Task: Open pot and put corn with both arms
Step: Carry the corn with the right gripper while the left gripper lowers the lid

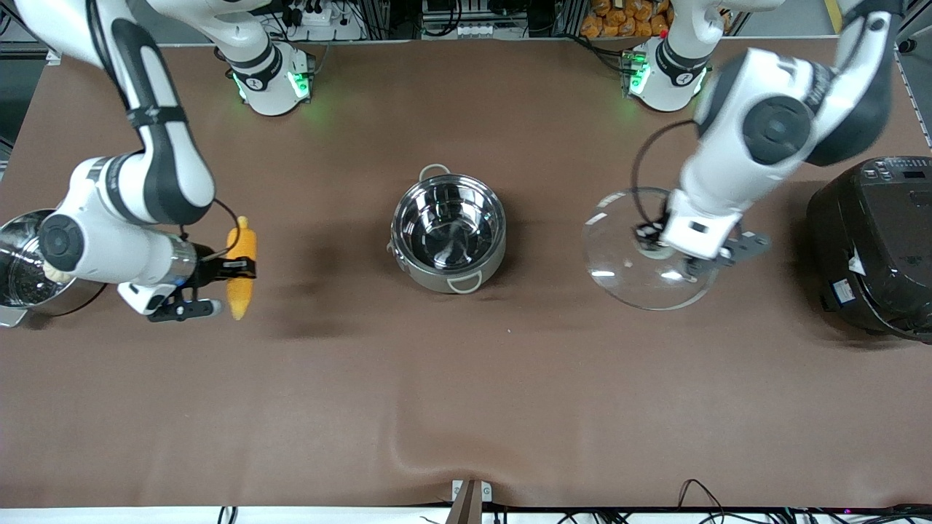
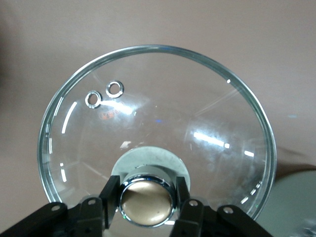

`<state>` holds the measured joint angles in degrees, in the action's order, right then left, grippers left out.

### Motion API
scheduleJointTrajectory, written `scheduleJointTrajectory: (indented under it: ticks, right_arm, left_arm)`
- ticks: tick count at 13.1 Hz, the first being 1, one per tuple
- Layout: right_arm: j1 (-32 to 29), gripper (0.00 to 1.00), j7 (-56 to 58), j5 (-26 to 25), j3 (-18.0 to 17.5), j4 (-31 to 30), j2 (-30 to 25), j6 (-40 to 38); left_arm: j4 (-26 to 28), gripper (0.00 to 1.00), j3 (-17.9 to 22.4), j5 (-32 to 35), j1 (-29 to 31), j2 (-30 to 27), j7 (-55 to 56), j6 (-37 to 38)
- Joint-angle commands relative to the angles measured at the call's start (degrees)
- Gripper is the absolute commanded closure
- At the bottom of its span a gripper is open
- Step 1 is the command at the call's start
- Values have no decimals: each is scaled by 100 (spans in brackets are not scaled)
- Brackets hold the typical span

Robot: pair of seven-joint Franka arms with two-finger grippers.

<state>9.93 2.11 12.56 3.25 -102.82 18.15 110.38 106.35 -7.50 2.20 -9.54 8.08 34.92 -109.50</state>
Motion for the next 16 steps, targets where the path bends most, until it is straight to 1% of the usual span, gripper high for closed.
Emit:
scheduleJointTrajectory:
  ticks: [1,3,5,6,7,9,12,13,14,15,16]
  right_arm:
    - [201,78,-1015,80,-306,481,-39,-463]
    - [342,78,-1789,71,-683,631,-48,-474]
    - [544,78,-2536,10,-1000,675,-40,-412]
    - [762,78,-2940,-8,-1089,684,-31,-299]
    - [982,78,-3301,-25,-1098,684,-22,-185]
    - [1431,78,-3943,-235,-1099,684,13,105]
    - [1783,77,-4236,-350,-1099,667,101,291]
    - [1906,77,-4384,-446,-1099,658,136,387]
    - [2064,77,-4646,-604,-1099,667,241,501]
    - [2170,77,-4901,-736,-1099,667,346,693]
    - [2267,77,-5061,-763,-1099,667,452,869]
  left_arm:
    - [1322,100,-103,17,593,-369,-775,-1017]
    - [2123,100,-94,43,882,-360,-1021,-1835]
    - [2870,100,-94,69,998,-325,-1075,-2835]
    - [3048,100,-103,70,1042,-168,-1084,-3197]
    - [3093,100,-103,70,1016,-71,-1084,-3288]
    - [3146,100,-112,70,1033,18,-1093,-3297]
    - [3304,100,-112,70,1069,395,-1093,-3727]
    - [3287,100,-112,70,1069,457,-1084,-3737]
    - [3226,91,-103,70,1069,510,-1084,-3737]
    - [3156,49,-94,61,1077,519,-1049,-3728]
    - [2998,0,-77,35,1138,493,-1032,-3693]
